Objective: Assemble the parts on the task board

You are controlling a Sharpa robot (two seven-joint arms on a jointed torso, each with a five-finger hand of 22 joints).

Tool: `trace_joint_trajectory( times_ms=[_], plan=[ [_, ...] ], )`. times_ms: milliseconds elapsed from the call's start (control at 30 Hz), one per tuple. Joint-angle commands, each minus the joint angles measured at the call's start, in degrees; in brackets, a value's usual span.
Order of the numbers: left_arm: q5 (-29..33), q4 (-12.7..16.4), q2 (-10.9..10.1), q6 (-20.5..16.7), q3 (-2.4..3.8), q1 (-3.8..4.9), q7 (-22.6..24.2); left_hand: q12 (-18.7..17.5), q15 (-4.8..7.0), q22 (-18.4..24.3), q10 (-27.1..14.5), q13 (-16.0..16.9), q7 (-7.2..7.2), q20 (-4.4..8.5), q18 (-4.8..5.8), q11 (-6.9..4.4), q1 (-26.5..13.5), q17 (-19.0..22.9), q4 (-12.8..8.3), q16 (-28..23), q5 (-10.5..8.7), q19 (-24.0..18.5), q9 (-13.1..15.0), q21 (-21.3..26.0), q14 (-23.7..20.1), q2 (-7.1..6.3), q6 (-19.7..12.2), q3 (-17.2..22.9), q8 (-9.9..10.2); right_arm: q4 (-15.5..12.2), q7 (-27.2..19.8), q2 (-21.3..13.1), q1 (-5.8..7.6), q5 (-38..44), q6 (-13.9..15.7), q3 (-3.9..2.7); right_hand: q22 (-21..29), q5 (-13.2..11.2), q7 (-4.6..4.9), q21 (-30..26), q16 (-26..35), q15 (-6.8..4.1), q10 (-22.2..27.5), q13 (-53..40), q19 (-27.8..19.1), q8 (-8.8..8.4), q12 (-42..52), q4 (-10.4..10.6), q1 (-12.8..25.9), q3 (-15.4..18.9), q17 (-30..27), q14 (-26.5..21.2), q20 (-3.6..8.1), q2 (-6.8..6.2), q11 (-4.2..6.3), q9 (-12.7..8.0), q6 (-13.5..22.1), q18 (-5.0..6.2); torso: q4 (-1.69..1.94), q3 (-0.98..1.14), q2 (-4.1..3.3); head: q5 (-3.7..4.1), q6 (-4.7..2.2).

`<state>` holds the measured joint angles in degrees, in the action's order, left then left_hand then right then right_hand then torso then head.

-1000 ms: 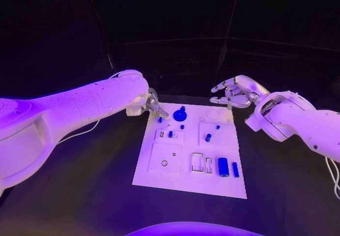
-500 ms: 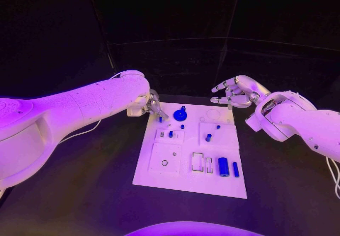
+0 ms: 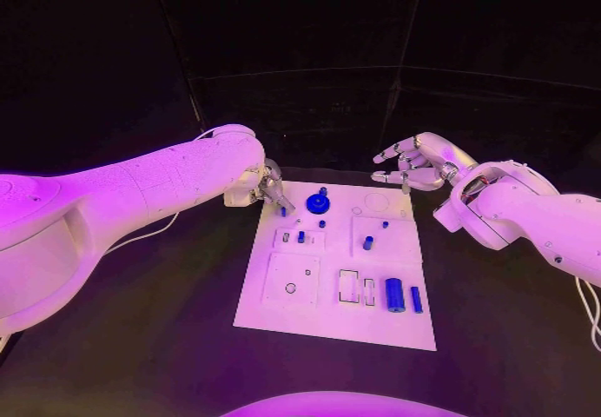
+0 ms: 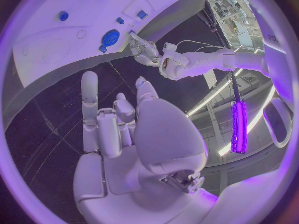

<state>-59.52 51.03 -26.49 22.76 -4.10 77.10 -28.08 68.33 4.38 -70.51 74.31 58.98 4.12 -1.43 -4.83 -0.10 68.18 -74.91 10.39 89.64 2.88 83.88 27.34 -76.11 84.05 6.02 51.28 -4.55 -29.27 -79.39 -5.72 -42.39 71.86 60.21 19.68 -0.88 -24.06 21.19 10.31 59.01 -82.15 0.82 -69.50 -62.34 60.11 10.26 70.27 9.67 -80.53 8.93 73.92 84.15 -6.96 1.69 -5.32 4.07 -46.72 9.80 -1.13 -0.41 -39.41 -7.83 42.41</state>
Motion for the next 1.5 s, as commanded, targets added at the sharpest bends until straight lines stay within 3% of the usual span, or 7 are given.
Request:
trace_joint_trajectory(
  times_ms=[33, 500, 800, 900, 1067, 1167, 1500],
  plan=[
    [-0.4, -0.1, 0.0, 0.8, 0.00, 0.05, 0.4, -0.2, -0.17, 0.0, 0.1, -0.1, 0.01, -0.30, 0.93, -0.20, 1.5, -15.1, -1.1, 0.4, -0.18, 0.9, -0.2, 0.0, 5.9, 0.28, 0.4, 0.6, 0.3, 0.0, -0.4, 0.0, 0.10, -0.2, -0.2, -0.05, 0.1, 0.2, 0.05, -0.4, 0.1, -0.08, 0.2, 0.0, 0.3, 0.17, 0.2, 0.0, -0.1, 0.2, -0.1, 1.9, 0.19, 0.46, 0.06, 0.0, 0.4, 0.82, 0.06, 0.00, -0.01, 0.00, -0.01],
    [-0.3, 0.1, -0.2, -0.2, 0.01, 0.02, 0.9, -0.9, 0.65, 0.0, -0.4, -0.3, -0.93, 0.34, 0.88, -1.16, 11.3, -15.1, -9.6, 0.4, -0.09, 0.8, -0.6, 0.2, 5.9, 4.55, 0.2, 10.2, 0.4, 0.0, -0.4, 0.1, 0.10, -0.2, -0.2, -0.05, 0.1, 0.3, 0.05, -0.4, 0.1, -0.09, 0.2, 0.0, 0.3, 0.18, 0.2, 0.0, -0.1, 0.2, -0.1, 1.9, 0.19, 0.49, 0.06, 0.0, 0.4, 0.82, 0.04, -0.01, -0.01, -0.03, 0.16],
    [1.2, 2.6, -2.6, -2.8, 0.01, 0.02, 2.0, -1.6, 0.29, 0.5, -0.3, -1.0, -0.51, 0.20, 0.79, -0.86, 6.5, -15.1, -13.3, 0.4, -0.19, 0.7, 0.7, 0.8, 5.9, 1.96, -0.5, 21.3, -1.3, 0.0, -0.3, -0.1, 0.10, -0.2, -0.2, -0.05, 0.1, 0.3, 0.04, -0.4, 0.1, -0.09, 0.2, 0.1, 0.3, 0.21, 0.2, 0.0, -0.3, 0.2, -0.1, 1.9, 0.19, 0.54, 0.06, 0.0, 0.4, 0.82, 0.22, 0.02, 0.05, 0.03, 0.22],
    [3.3, 5.6, -4.9, -4.2, 0.01, 0.02, 2.0, -1.7, 0.28, 0.5, -0.1, -1.2, -0.42, 0.21, 0.73, -0.76, 2.6, -15.1, -14.4, 0.4, -0.47, 0.7, 1.4, 1.0, 5.9, -0.01, -0.8, 27.6, -2.2, 0.0, -0.3, -0.2, 0.11, -0.2, -0.2, -0.05, 0.1, 0.3, 0.04, -0.4, 0.1, -0.09, 0.2, 0.1, 0.3, 0.21, 0.2, 0.0, -0.3, 0.2, -0.1, 1.9, 0.19, 0.54, 0.06, 0.0, 0.4, 0.82, 0.29, 0.03, 0.08, -0.08, 0.34],
    [6.5, 10.9, -8.5, -6.9, 0.00, 0.02, 1.6, -1.8, 0.32, 0.6, 0.0, -1.3, -0.54, 0.14, 0.75, -0.81, 0.8, -15.1, -14.9, 0.4, -0.20, 0.7, 1.8, 1.1, 5.9, -0.90, -0.9, 30.7, -2.8, 0.1, -0.2, -0.4, 0.11, -0.2, -0.3, -0.05, 0.1, 0.3, 0.04, -0.4, 0.1, -0.09, 0.2, 0.0, 0.3, 0.22, 0.3, 0.0, -0.3, 0.2, 0.0, 1.9, 0.19, 0.55, 0.06, 0.0, 0.4, 0.82, 0.36, 0.02, 0.09, -0.06, 0.38],
    [8.0, 14.2, -10.6, -8.6, -0.03, -0.01, 1.4, -1.6, 0.37, 0.6, 0.3, -1.2, -0.58, 0.21, 0.71, -0.82, -2.3, -15.1, -15.5, 0.4, -0.19, 0.7, 2.5, 1.2, 5.9, -2.56, -1.2, 35.6, -3.8, 0.1, -0.2, -0.5, 0.11, -0.2, -0.3, -0.05, 0.1, 0.3, 0.04, -0.4, 0.1, -0.09, 0.2, 0.0, 0.3, 0.22, 0.3, 0.0, -0.3, 0.2, 0.0, 1.9, 0.19, 0.55, 0.06, 0.0, 0.4, 0.82, 0.53, 0.04, 0.13, -0.09, 0.44],
    [4.5, 24.7, -15.9, -18.4, -0.14, -1.90, 1.5, -1.5, 0.40, 0.6, 0.6, -1.2, -0.72, 0.19, 0.72, -0.96, -3.8, -15.1, -16.1, 0.4, -0.14, 0.8, 3.0, 1.3, 5.9, -3.40, -1.2, 38.6, -4.7, 0.2, -0.1, -0.6, 0.11, -0.2, -0.3, -0.04, 0.1, 0.3, 0.04, -0.4, 0.1, -0.09, 0.2, 0.0, 0.3, 0.22, 0.3, 0.0, -0.3, 0.2, 0.0, 1.9, 0.19, 0.55, 0.06, 0.0, 0.4, 0.82, 0.69, 0.03, 0.15, -0.91, 0.67]
  ],
)
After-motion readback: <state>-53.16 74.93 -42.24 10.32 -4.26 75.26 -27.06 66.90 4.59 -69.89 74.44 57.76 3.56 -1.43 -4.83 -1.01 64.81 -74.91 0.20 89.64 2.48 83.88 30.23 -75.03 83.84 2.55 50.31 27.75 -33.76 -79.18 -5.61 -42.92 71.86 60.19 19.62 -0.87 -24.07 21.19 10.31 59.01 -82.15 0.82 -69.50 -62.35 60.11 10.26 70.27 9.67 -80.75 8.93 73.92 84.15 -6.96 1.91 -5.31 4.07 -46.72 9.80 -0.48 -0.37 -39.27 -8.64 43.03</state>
